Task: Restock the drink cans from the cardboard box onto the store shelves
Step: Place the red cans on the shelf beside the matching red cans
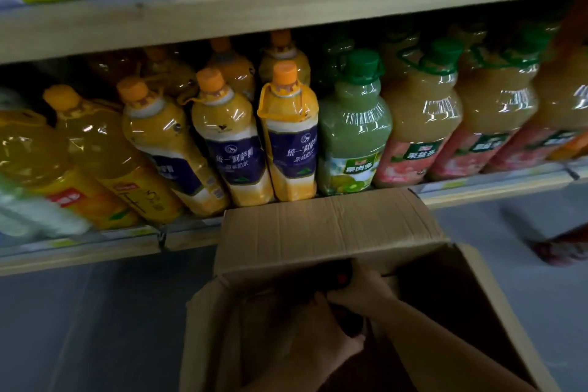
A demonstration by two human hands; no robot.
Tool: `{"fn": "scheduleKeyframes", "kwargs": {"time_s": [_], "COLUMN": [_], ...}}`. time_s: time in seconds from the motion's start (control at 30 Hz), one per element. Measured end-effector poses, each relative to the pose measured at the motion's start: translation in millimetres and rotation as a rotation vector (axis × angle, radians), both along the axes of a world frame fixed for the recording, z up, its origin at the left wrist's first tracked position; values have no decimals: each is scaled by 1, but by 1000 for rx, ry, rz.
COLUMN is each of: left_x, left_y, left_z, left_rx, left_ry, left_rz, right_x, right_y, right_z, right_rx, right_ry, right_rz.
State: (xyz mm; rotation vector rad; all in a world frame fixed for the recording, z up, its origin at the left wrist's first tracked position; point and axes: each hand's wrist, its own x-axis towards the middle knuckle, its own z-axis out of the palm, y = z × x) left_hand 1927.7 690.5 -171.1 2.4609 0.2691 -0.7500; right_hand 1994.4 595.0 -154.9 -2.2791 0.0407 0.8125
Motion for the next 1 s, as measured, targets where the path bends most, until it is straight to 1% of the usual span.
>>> {"fn": "scheduleKeyframes", "kwargs": {"time_s": [0.07, 0.17, 0.3, 0.47, 0.57, 0.63, 0.7, 0.77, 0.87, 1.0], "left_x": [0, 3, 6, 17, 27, 33, 39, 44, 52, 64], "left_y": [4, 14, 20, 32, 46, 55, 66, 78, 95, 115], "left_z": [0, 8, 25, 61, 99, 130, 164, 198, 256, 336], "left_rx": [-91, -133, -96, -118, -173, -214, -269, -297, -374, -447], "left_ry": [14, 20, -41, -57, -87, -160, -249, -338, -454, -567], "left_rz": [28, 1, -134, -214, -173, -121, -20, 29, 32, 2], "right_x": [1, 0, 0, 0, 4, 7, 10, 10, 17, 29], "right_y": [-4, -12, -21, -32, -39, -39, -37, -34, -32, -25], "right_z": [0, 10, 30, 67, 103, 134, 166, 195, 236, 301], "right_rx": [6, 49, 45, -12, -1, 0, 18, 86, 158, 183], "right_ry": [4, 23, 0, -66, -153, -263, -398, -425, -493, -679], "right_rz": [9, -4, -11, -7, 34, 71, 69, 40, 24, 44]}}
